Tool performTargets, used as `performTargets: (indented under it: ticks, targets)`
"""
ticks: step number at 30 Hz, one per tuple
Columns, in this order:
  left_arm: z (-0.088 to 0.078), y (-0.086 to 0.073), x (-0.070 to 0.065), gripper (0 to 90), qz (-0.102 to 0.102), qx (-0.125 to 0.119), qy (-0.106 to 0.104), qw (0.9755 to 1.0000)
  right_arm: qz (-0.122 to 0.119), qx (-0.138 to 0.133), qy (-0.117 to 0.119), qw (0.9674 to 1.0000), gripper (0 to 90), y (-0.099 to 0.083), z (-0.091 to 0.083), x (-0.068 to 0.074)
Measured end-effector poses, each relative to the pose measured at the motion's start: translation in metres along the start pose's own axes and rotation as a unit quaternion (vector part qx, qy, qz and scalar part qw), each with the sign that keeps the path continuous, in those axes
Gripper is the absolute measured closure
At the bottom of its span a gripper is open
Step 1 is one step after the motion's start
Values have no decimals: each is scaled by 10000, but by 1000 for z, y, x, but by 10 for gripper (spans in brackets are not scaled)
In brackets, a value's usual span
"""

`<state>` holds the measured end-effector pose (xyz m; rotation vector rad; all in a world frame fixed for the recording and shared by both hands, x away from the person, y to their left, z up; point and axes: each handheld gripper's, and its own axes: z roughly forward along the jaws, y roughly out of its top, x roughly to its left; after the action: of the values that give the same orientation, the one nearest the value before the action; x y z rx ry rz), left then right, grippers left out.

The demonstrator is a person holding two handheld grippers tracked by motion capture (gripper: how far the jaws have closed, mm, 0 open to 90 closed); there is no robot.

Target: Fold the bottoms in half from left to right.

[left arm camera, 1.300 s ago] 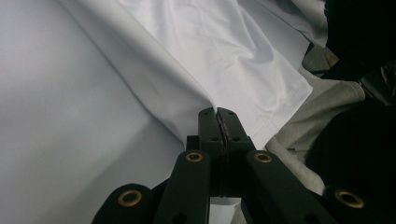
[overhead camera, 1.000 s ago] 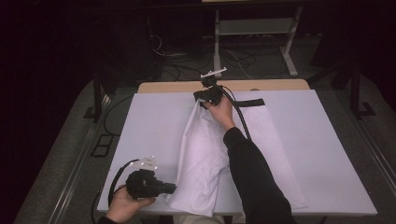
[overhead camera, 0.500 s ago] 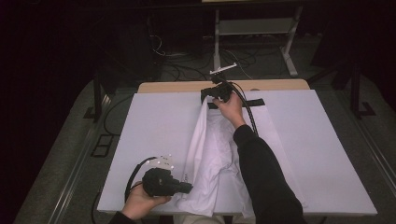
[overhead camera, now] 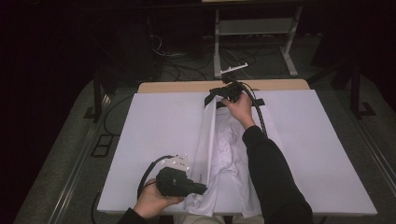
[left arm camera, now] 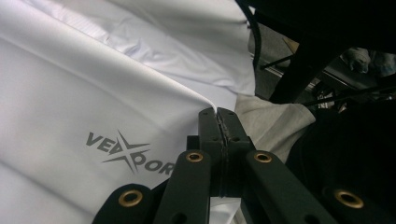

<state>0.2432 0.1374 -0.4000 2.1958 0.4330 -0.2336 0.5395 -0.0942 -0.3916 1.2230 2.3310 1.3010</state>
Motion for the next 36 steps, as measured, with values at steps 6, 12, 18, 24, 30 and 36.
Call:
performTargets:
  ticks: [6, 12, 18, 24, 30, 36]
  targets:
    - [8, 10, -1, 888, 77, -28, -109, 9999, 13, -40, 15, 10000, 856, -1, -8, -5]
    - [17, 21, -5, 888, 197, -29, -201, 9996, 29, -71, -2, 10000, 856, -2, -16, -12]
    - [27, 29, -7, 888, 264, -22, -284, 9992, 37, -64, -8, 10000, 856, -3, -23, -17]
    - [35, 36, -9, 888, 307, -15, -336, 9990, 23, -74, 16, 10000, 856, -4, -28, -20]
    - [42, 42, -11, 888, 371, -32, -388, 9986, 49, -50, 7, 10000, 856, -7, -33, -26]
    - [50, 50, -12, 888, 436, -50, -442, 9981, 90, -59, -30, 9999, 856, -11, -41, -35]
